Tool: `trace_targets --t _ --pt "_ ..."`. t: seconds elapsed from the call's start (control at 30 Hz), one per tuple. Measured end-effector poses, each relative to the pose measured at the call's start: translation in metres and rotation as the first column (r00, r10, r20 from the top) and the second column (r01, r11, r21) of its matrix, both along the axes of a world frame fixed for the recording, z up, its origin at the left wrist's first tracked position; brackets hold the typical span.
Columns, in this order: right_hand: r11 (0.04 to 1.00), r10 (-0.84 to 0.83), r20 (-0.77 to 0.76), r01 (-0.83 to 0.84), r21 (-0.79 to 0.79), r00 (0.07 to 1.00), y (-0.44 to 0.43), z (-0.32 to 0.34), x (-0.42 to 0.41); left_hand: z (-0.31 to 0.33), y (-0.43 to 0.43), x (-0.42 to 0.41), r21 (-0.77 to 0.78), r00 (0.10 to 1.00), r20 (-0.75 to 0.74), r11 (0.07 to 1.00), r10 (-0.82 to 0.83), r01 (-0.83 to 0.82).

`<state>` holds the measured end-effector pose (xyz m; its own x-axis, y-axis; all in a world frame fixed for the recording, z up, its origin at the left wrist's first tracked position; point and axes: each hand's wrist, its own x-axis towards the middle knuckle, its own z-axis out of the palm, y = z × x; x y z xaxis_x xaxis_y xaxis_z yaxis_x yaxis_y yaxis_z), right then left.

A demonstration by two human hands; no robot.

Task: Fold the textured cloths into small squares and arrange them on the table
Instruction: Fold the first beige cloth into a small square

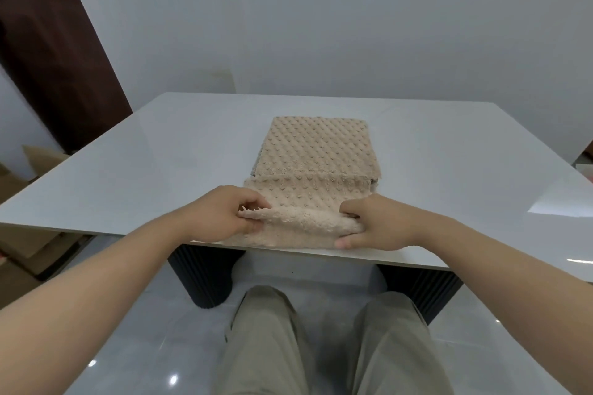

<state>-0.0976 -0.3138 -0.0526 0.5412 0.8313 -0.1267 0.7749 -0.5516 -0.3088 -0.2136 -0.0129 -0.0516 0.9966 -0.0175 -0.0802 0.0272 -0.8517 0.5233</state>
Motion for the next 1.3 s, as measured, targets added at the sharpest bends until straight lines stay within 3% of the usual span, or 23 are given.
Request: trace_targets --t 0.13,0.23,0.47,0.7,0.8,1.3 --pt "0.991 -0.083 -0.13 0.095 0.094 0.988 0.004 0.0 0.013 -0.003 0.005 0.017 0.053 0.998 0.02 0.997 0.057 -0.058" --pt "0.964 -0.177 -0.194 0.21 0.165 0.965 0.006 0.002 0.032 -0.006 0.011 0.031 0.005 0.994 0.037 0.995 0.103 -0.103" --pt "0.923 -0.294 0.162 0.236 0.304 0.942 0.013 -0.024 0.07 -0.023 0.02 0.056 -0.036 0.949 0.158 0.962 0.274 -0.272" --pt "0.83 -0.408 0.409 0.144 0.539 0.816 0.01 -0.075 0.082 -0.061 0.021 0.067 0.004 0.888 0.267 0.921 0.375 -0.39" --pt "0.793 -0.445 0.424 0.126 0.597 0.789 0.009 -0.081 0.079 -0.069 0.014 0.066 -0.058 0.858 0.285 0.901 0.428 -0.43" --pt "0.789 -0.426 0.398 0.118 0.603 0.813 0.006 -0.084 0.085 -0.071 0.011 0.061 -0.331 0.747 0.375 0.832 0.549 -0.446"
